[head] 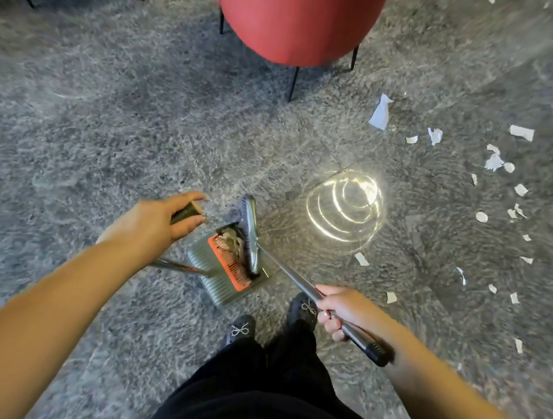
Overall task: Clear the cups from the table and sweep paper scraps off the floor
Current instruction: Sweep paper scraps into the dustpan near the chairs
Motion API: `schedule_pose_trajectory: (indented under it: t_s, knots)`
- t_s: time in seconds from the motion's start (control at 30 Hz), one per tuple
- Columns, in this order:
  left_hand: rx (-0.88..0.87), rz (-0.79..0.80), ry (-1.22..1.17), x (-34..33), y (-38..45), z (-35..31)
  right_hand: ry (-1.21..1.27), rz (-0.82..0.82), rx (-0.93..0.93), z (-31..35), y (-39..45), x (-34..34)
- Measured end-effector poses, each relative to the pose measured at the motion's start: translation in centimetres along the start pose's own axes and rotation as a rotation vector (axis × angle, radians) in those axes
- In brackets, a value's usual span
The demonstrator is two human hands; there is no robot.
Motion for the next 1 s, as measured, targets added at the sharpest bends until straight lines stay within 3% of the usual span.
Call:
schedule_pose_trajectory:
  t_s: [0.3, 0.5, 0.87, 1.0]
  knots:
    - [0.002, 0.003, -0.028, 1.7, 0.8, 2.4, -0.029, -0.211, 0.124, 2.7, 1.0, 1.1]
    - [0.001, 0.011, -0.012, 2.0, 1.3, 2.5, -0.018, -0.237, 0.083, 4.6, 5.6, 0.6]
    - [0.019, -0.016, 0.007, 2.4, 1.3, 2.5, -0.054, 0.009, 0.027, 4.8, 6.8, -5.2]
    - [0.042, 0.017, -0.001, 2.6, 0.9, 2.3, -0.075, 0.022, 0.033, 4.7, 4.7, -5.7]
Point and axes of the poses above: each hand's wrist, its own y-axis towards the middle knuckle, its own x-axis out of the back of the hand, z = x × y, the point moved 2 cm from there along y, towards the middle knuckle, and after that the axes turned 4 degrees about y, right-handed, at the moved point
